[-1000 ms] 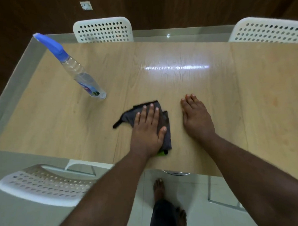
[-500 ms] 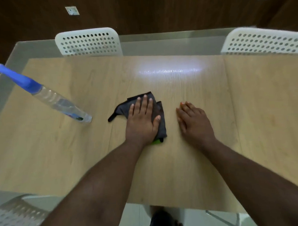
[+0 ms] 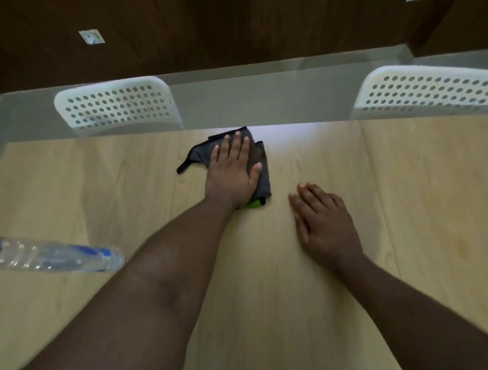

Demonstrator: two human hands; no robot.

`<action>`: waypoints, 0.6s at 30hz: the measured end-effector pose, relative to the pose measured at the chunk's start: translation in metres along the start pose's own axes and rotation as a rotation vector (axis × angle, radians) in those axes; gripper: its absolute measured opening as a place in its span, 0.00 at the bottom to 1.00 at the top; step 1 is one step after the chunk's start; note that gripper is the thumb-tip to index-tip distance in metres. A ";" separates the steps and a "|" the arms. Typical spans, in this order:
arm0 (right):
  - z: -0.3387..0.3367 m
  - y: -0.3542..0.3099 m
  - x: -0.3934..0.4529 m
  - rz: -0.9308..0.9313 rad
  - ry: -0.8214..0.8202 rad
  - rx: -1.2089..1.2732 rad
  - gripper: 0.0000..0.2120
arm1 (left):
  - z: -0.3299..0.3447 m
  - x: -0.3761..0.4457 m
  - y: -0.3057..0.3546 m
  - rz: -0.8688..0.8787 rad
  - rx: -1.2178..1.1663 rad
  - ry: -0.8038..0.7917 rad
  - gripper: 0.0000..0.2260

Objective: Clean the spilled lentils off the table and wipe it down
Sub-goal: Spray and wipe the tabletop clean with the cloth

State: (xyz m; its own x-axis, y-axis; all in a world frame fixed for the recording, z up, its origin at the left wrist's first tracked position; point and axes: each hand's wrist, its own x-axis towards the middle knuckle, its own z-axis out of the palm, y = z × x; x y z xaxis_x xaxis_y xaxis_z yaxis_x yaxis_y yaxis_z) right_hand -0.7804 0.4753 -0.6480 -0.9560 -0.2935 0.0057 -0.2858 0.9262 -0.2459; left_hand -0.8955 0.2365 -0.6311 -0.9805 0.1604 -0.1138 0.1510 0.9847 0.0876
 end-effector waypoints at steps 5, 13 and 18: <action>0.000 0.003 0.006 -0.006 0.049 0.003 0.25 | 0.003 0.013 0.051 0.122 -0.022 -0.006 0.34; 0.001 0.005 0.001 -0.005 0.161 0.065 0.26 | 0.005 -0.026 -0.003 0.227 -0.008 -0.017 0.32; 0.011 0.010 0.003 0.025 0.270 0.119 0.24 | 0.002 0.027 0.017 0.074 0.026 0.012 0.34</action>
State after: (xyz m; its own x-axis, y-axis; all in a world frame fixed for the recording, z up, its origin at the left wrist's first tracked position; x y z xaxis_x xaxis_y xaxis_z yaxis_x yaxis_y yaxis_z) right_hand -0.7852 0.4807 -0.6612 -0.9504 -0.1828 0.2516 -0.2674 0.8934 -0.3610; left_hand -0.9188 0.2582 -0.6349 -0.9679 0.2326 -0.0956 0.2266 0.9715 0.0691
